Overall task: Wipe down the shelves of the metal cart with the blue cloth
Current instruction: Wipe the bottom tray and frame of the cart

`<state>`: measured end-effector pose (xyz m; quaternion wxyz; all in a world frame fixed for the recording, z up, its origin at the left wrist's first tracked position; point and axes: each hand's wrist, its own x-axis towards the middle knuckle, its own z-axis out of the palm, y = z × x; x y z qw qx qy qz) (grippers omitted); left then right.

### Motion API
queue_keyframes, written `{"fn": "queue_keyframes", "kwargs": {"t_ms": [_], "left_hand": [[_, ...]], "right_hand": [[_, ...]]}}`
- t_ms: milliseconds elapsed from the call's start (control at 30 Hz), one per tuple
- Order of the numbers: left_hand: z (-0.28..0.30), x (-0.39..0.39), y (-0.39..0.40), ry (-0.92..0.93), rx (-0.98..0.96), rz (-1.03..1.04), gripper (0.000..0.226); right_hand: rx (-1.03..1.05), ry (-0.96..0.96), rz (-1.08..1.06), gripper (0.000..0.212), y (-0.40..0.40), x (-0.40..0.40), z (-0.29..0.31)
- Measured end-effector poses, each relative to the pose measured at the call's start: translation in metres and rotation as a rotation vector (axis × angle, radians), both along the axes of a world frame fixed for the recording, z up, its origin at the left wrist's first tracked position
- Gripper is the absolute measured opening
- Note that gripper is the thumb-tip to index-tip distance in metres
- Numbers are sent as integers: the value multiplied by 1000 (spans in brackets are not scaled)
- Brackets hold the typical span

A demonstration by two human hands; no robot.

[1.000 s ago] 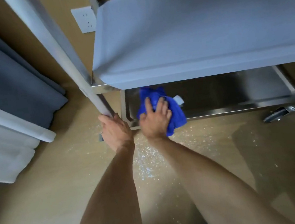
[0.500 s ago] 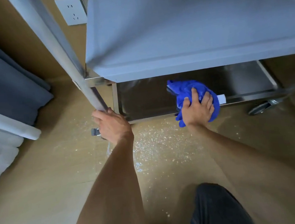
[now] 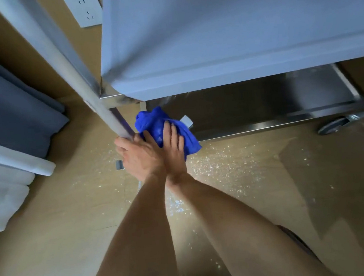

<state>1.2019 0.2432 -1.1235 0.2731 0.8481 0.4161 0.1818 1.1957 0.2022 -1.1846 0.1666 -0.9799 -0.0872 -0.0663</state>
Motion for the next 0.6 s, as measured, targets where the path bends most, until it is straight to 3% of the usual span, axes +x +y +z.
{"fn": "queue_keyframes", "kwargs": {"t_ms": [100,200,300,367,467,533,600], "left_hand": [[-4,-4,4,-12,-15,-10,37],[-2,-7,-3,-8,-15,-13,33],[3,-6,-12,-34,-34,29,35],[6,-5,-18,-27,-46,69,36],[11,-6,-25,-37,-50,92,37],[9,-3,-27,-42,-37,104,37],[4,-1,-33,-31,-68,154,35]], "right_hand": [[-40,-103,56,54,-28,-2,-5],[-52,-96,38,79,-93,2,-8],[-38,-104,-200,95,-182,2,-12],[69,-88,-447,96,-243,3,-14],[326,-38,-706,80,-320,10,-13],[596,-44,-875,76,-350,22,-5],[718,-37,-998,72,-361,37,0]]}}
